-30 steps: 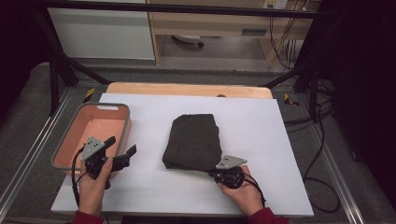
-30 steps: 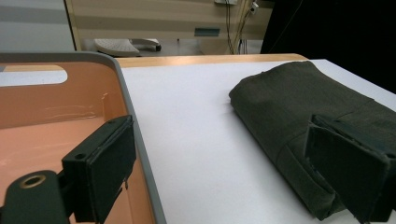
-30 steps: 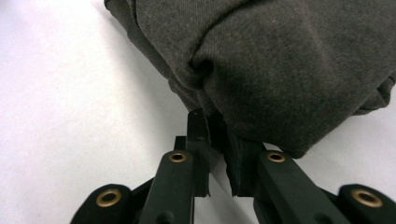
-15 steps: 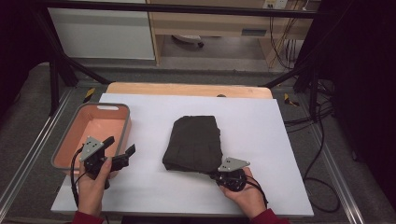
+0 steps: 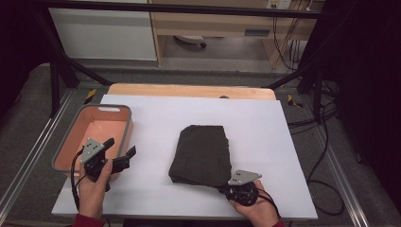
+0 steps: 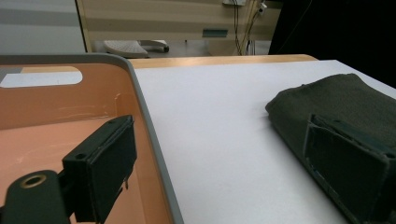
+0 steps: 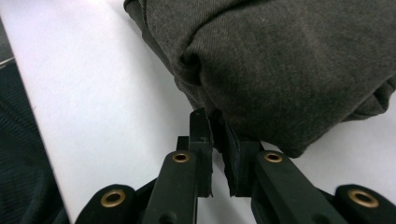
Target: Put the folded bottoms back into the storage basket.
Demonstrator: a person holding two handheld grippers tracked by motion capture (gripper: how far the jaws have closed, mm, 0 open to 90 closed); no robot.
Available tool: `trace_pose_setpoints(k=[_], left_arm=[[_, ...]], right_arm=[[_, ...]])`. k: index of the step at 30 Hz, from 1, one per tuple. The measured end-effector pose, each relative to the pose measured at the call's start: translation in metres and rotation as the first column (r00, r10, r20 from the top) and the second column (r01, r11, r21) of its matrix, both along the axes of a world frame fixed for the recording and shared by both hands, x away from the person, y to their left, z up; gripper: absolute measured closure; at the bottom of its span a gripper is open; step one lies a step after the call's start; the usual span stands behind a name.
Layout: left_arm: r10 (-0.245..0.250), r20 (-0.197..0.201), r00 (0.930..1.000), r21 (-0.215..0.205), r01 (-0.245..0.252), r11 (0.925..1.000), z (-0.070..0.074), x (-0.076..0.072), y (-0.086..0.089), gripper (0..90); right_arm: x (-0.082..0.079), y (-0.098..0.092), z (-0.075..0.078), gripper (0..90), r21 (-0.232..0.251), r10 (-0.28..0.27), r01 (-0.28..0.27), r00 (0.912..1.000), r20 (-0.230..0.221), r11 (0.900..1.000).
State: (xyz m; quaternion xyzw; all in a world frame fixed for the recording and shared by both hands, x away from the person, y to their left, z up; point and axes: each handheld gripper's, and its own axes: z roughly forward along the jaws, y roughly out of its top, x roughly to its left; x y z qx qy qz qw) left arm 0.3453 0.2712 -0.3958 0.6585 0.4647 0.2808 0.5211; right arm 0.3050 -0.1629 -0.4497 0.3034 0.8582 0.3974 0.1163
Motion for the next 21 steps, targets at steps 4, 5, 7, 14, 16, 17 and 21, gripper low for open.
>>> trace_pose_setpoints(k=[4,5,7,14,16,17,21], left_arm=[[0.000,0.001,1.0000,0.003,0.000,1.0000,0.000,-0.001,-0.001,9.5],[0.001,0.003,1.0000,0.003,-0.001,1.0000,0.000,-0.001,-0.001,9.5],[0.003,0.000,1.0000,0.003,-0.003,1.0000,0.000,-0.001,0.000,9.5],[0.001,-0.002,1.0000,0.009,-0.001,1.0000,0.000,0.000,-0.001,9.6],[0.002,-0.001,1.0000,0.010,-0.002,0.9999,-0.001,0.000,-0.002,9.5],[0.002,-0.001,1.0000,0.009,-0.002,1.0000,-0.001,0.000,-0.002,9.6],[0.002,-0.002,1.0000,0.011,-0.002,0.9999,-0.001,0.000,-0.002,9.6]], right_arm=[[0.001,-0.002,-0.004,76.5,0.017,-0.003,0.003,0.9997,-0.022,1.000],[0.000,-0.006,-0.003,67.3,0.028,-0.013,0.014,0.9994,-0.032,1.000],[-0.005,-0.010,-0.003,58.8,0.017,-0.028,0.029,0.9990,-0.034,0.999],[-0.024,-0.022,0.007,42.4,0.007,-0.087,0.087,0.9959,0.022,0.996],[-0.027,-0.021,0.011,38.7,0.032,-0.080,0.078,0.9948,0.063,0.996],[-0.028,-0.020,0.013,37.7,0.032,-0.080,0.077,0.9931,0.086,0.996],[-0.029,-0.017,0.020,33.6,0.049,-0.080,0.074,0.9850,0.153,0.996]])
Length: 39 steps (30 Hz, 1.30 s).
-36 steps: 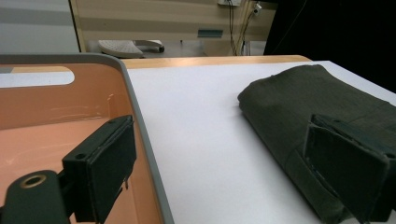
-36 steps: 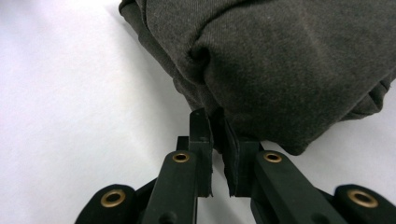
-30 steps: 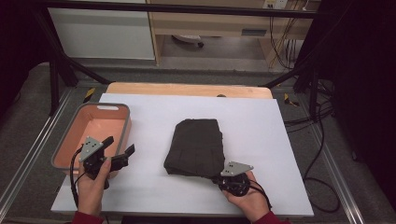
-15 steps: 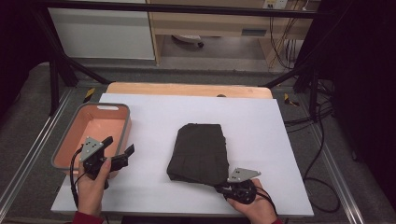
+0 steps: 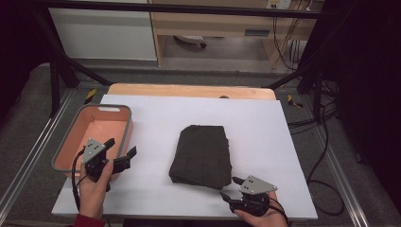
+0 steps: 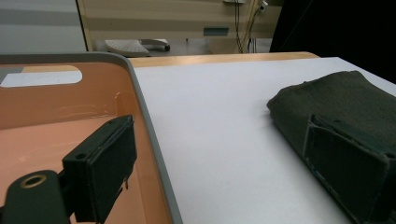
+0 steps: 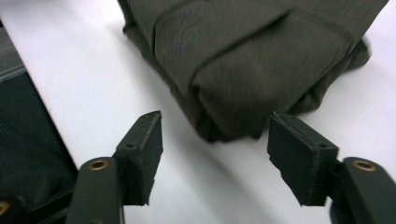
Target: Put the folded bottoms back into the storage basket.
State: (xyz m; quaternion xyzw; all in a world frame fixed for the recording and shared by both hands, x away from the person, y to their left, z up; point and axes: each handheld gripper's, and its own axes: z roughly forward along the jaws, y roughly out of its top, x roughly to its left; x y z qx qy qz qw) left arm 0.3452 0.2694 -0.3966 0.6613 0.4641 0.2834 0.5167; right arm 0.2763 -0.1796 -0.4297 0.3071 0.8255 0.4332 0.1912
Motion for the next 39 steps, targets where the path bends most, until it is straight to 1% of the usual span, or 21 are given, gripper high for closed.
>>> trace_pose_setpoints(k=[4,7,8,9,11,12,14,15,16,17,20,21,22,29,30,31,32,35,36,38,39], left_arm=[[-0.002,-0.002,1.0000,0.001,0.002,1.0000,0.000,0.001,0.000,9.6],[-0.003,-0.002,1.0000,0.007,0.003,1.0000,0.000,0.000,-0.001,9.6],[-0.001,-0.002,1.0000,0.011,0.001,0.9999,0.000,0.000,-0.001,9.6],[0.001,-0.001,1.0000,0.012,-0.001,0.9999,0.000,0.000,-0.002,9.7],[0.000,-0.004,1.0000,0.012,0.000,0.9999,-0.001,0.000,-0.001,9.8],[0.000,-0.005,1.0000,0.012,0.000,0.9999,-0.001,0.000,-0.002,9.8],[-0.002,-0.005,1.0000,0.012,0.002,0.9999,-0.001,0.000,-0.002,9.7],[-0.002,-0.005,1.0000,0.012,0.002,0.9999,-0.001,0.000,-0.002,9.7],[-0.002,-0.005,1.0000,0.012,0.002,0.9999,-0.001,0.001,-0.002,9.7],[-0.003,-0.005,1.0000,0.012,0.003,0.9999,-0.001,0.001,-0.002,9.7],[-0.007,-0.007,1.0000,0.013,0.007,0.9999,-0.001,0.001,-0.003,9.7],[-0.008,-0.007,0.9999,0.014,0.008,0.9999,-0.001,0.001,-0.003,9.7],[-0.009,-0.007,0.9999,0.015,0.009,0.9999,-0.001,0.001,-0.004,9.7],[-0.008,-0.008,0.9999,0.014,0.008,0.9999,-0.002,0.001,-0.004,9.7],[-0.008,-0.009,0.9999,0.013,0.008,0.9999,-0.002,0.001,-0.004,9.7],[-0.007,-0.009,0.9999,0.012,0.007,0.9999,-0.002,0.001,-0.004,9.7],[-0.007,-0.008,0.9999,0.011,0.007,0.9999,-0.002,0.001,-0.004,9.7],[-0.008,-0.007,0.9999,0.011,0.008,0.9999,-0.001,0.001,-0.004,9.7],[-0.008,-0.006,0.9999,0.011,0.008,0.9999,-0.001,0.001,-0.004,9.7],[-0.009,-0.006,0.9999,0.014,0.009,0.9999,-0.001,0.001,-0.004,9.7],[-0.008,-0.004,1.0000,0.015,0.008,0.9999,-0.001,0.001,-0.004,9.8]], right_arm=[[0.002,0.004,0.005,32.7,0.014,0.010,-0.010,0.9994,0.034,1.000],[0.003,0.012,0.007,32.7,0.005,0.021,-0.021,0.9978,0.063,1.000],[0.003,0.012,0.007,32.7,0.005,0.021,-0.021,0.9978,0.063,1.000],[0.005,0.018,0.006,32.3,-0.019,0.037,-0.036,0.9968,0.071,0.999],[0.009,0.025,0.001,31.7,-0.050,0.046,-0.043,0.9973,0.056,0.998],[0.009,0.025,0.001,31.7,-0.050,0.046,-0.043,0.9973,0.056,0.998],[0.016,0.031,-0.009,29.9,-0.095,0.053,-0.052,0.9985,0.014,0.994],[0.017,0.033,-0.013,28.6,-0.104,0.056,-0.056,0.9984,0.001,0.993],[0.017,0.033,-0.013,28.6,-0.104,0.056,-0.056,0.9984,0.001,0.993],[0.019,0.035,-0.018,26.3,-0.119,0.055,-0.055,0.9985,-0.004,0.991],[0.020,0.038,-0.022,24.7,-0.133,0.050,-0.049,0.9988,0.000,0.990],[0.021,0.041,-0.026,23.8,-0.163,0.043,-0.040,0.9990,0.015,0.986],[0.023,0.042,-0.027,23.8,-0.169,0.036,-0.033,0.9992,0.016,0.985],[0.029,0.045,-0.031,26.0,-0.174,0.018,-0.013,0.9994,0.028,0.985],[0.030,0.044,-0.031,28.8,-0.172,0.016,-0.011,0.9994,0.030,0.985],[0.031,0.043,-0.031,35.7,-0.178,0.019,-0.011,0.9990,0.040,0.984],[0.031,0.042,-0.030,38.3,-0.186,0.023,-0.014,0.9988,0.044,0.982],[0.034,0.040,-0.028,46.7,-0.174,0.029,-0.023,0.9990,0.035,0.985],[0.034,0.040,-0.028,46.7,-0.174,0.029,-0.023,0.9990,0.035,0.985],[0.036,0.039,-0.027,54.2,-0.152,0.035,-0.031,0.9991,0.023,0.988],[0.038,0.037,-0.024,60.2,-0.121,0.039,-0.038,0.9993,0.000,0.992]])
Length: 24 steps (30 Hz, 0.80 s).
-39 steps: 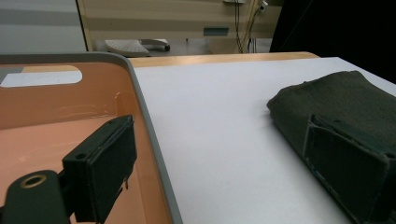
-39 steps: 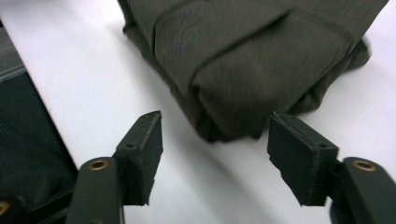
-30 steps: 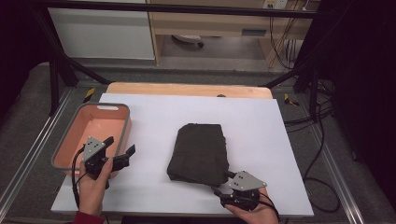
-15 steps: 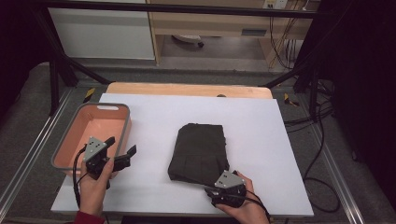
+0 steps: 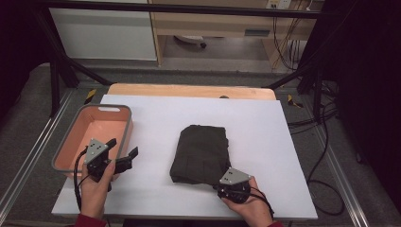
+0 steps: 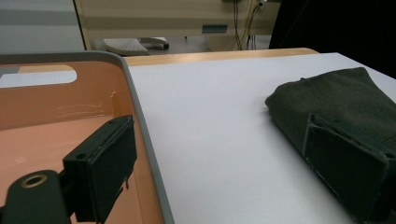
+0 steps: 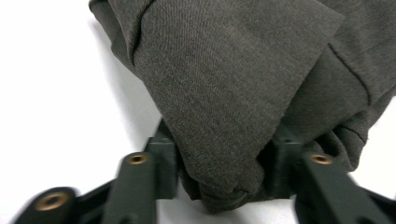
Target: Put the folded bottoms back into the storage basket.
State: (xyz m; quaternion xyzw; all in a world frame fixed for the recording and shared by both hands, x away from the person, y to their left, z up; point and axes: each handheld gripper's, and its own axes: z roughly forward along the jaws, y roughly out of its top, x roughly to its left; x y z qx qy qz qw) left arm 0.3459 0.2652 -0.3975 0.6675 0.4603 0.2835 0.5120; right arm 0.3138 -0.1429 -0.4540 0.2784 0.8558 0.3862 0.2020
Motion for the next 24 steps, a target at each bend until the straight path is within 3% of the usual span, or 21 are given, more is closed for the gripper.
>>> trace_pose_setpoints(k=[8,14,18,24], left_arm=[[0.004,0.024,0.9997,0.018,-0.005,0.9998,0.005,-0.006,-0.004,9.7],[-0.044,0.072,0.9964,0.062,0.040,0.9973,0.012,-0.016,-0.032,6.1],[-0.085,0.057,0.9948,0.104,0.079,0.9914,0.005,-0.005,-0.060,6.4],[-0.126,0.018,0.9919,0.096,0.124,0.9877,0.003,0.028,-0.092,7.8]], right_arm=[[0.000,-0.005,0.006,65.1,0.046,0.008,-0.006,0.9992,-0.040,0.999],[-0.009,-0.011,0.009,64.8,0.054,0.030,-0.026,0.9969,-0.072,0.998],[-0.010,-0.010,0.008,64.3,0.037,0.038,-0.035,0.9966,-0.073,0.999],[-0.013,-0.012,0.009,64.3,0.026,0.045,-0.043,0.9962,-0.074,0.999]])
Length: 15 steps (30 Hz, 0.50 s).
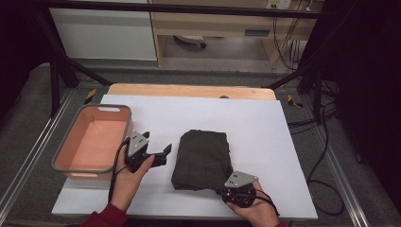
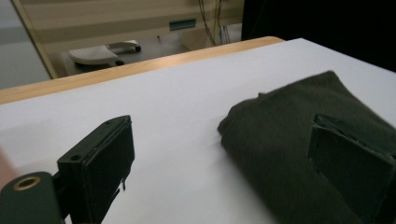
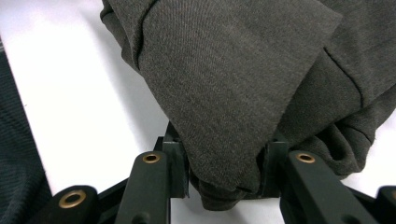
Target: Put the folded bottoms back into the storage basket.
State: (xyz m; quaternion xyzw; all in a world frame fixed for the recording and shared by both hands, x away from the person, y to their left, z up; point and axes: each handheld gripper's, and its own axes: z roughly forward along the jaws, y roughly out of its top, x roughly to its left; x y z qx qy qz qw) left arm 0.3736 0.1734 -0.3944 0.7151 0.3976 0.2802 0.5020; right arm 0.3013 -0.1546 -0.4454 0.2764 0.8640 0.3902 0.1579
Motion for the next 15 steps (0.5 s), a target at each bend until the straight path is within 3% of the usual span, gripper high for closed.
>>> trace_pose_setpoints(k=[10,15], left_arm=[[-0.029,-0.088,0.9957,-0.071,0.023,0.9972,-0.001,0.045,-0.025,7.5],[-0.058,-0.098,0.9935,-0.097,0.049,0.9941,0.001,0.055,-0.034,7.9]], right_arm=[[-0.001,0.001,-0.002,63.0,-0.006,0.001,-0.001,1.0000,0.002,1.000],[-0.001,0.001,-0.002,62.4,-0.007,0.003,-0.003,1.0000,0.001,1.000]])
